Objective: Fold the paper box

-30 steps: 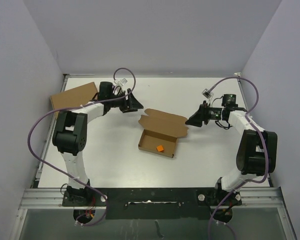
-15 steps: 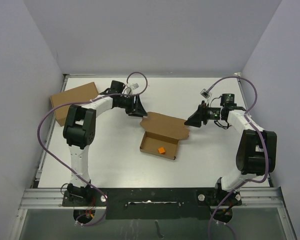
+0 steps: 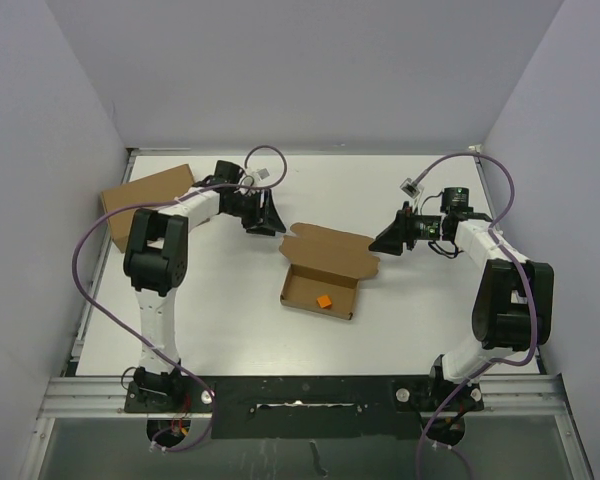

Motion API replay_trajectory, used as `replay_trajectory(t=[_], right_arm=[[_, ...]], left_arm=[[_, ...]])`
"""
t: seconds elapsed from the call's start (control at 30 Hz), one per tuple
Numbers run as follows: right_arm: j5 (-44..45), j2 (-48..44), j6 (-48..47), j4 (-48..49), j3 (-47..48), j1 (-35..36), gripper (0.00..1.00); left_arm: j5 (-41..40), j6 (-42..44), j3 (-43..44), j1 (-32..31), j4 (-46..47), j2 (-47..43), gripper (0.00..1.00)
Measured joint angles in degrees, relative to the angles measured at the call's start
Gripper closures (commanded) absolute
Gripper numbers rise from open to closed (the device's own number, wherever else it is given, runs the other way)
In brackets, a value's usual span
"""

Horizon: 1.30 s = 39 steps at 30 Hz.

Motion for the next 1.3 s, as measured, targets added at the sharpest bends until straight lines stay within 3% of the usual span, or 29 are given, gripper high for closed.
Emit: replay_trajectory(t=[0.37,0.7,1.03,1.3], right_arm=[[0.02,0.0,-0.02,-0.02,0.0,0.07,0.29],[0.02,0.0,-0.04,-0.11,0.0,0.35,0.3],[0.04,0.0,-0.07,-0.46,0.24,0.35,0.3],[0.57,0.0,-0.11,-0.7,0.44,0.09,0.32]], left_arm=[[2.75,-0.76,-0.59,-0.35,0.76,0.0,0.56],[5.44,-0.66,-0.28,-2.29,0.68,0.04,0.71],[6.95,-0.55,-0.31,-2.43,0.68,0.04,0.99],[7.06,-3.37,-7.54,-2.4,10.16,-0.96,1.0]])
